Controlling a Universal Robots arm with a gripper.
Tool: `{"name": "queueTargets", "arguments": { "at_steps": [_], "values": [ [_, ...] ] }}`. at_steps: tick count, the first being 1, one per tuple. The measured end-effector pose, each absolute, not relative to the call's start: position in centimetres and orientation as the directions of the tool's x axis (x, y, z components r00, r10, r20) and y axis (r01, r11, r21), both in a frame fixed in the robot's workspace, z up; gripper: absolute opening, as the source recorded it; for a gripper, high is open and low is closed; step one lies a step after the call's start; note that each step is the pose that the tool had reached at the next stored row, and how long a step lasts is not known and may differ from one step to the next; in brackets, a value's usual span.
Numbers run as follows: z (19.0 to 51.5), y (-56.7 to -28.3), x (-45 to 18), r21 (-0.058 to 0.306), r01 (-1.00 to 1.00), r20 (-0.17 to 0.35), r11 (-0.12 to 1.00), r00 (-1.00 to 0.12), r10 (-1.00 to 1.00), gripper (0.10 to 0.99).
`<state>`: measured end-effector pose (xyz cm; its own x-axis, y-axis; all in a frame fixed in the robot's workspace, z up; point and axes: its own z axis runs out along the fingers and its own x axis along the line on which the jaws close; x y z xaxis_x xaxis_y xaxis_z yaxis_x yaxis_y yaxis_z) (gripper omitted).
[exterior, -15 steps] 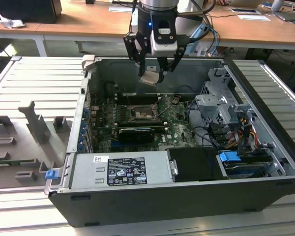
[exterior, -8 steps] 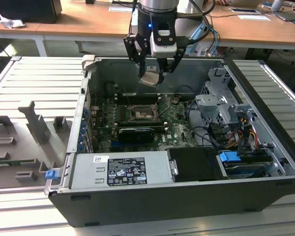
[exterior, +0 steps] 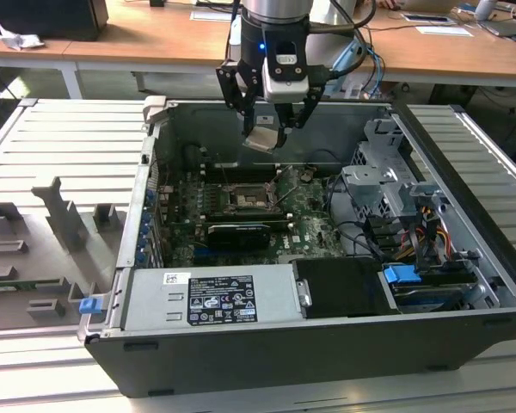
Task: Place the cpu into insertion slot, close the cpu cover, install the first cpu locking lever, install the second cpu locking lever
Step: 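Place the cpu into insertion slot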
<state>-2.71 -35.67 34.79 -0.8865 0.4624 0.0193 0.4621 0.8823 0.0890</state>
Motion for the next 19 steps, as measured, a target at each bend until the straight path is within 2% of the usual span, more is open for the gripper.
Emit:
{"name": "queueTargets", "arguments": {
  "at_steps": [19],
  "values": [
    [34.08,-35.66,-2.71,0.089,0.528,0.019,0.844,-0.849,0.529,0.541]
  ]
}}
